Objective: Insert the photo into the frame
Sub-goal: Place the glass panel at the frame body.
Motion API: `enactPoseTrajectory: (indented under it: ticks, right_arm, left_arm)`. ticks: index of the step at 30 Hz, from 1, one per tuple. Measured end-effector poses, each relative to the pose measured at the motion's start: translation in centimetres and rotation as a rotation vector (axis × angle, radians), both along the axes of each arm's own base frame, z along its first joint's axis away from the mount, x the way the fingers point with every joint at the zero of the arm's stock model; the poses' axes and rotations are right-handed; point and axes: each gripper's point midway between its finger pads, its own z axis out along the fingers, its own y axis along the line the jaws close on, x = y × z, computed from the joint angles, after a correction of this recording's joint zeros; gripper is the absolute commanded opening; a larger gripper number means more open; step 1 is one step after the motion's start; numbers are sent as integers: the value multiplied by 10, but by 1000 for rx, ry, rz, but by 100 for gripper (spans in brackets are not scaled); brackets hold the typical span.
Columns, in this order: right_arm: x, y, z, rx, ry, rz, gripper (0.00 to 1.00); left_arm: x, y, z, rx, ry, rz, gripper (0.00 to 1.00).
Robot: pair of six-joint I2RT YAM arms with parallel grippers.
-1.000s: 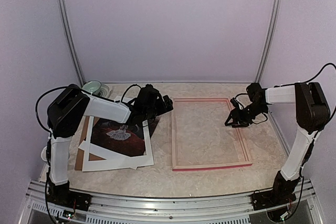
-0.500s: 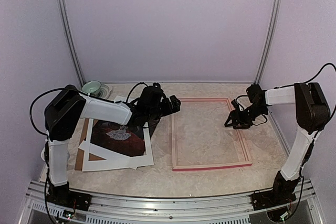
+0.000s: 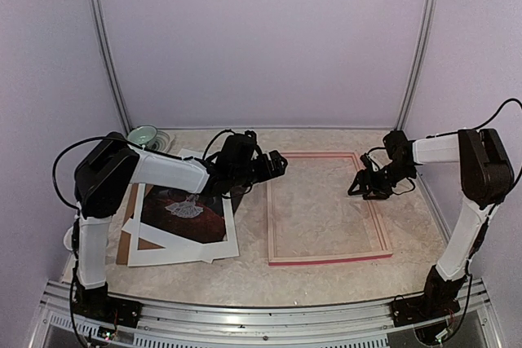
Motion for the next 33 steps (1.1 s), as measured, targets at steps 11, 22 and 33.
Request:
enactPoseTrajectory:
  ticks: [11,22,33]
  right_arm:
    - [2,0,2,6,3,-29,75]
    - [6,0,4,26,-6,-71,79]
    - [10,-5,8,11,-14,-128,83]
  left_arm:
    - [-1,-3,-32,47,55,-15,99]
    - [0,-4,-45,66,73,-15,99]
    - [1,-5,-53,73,79,-15,99]
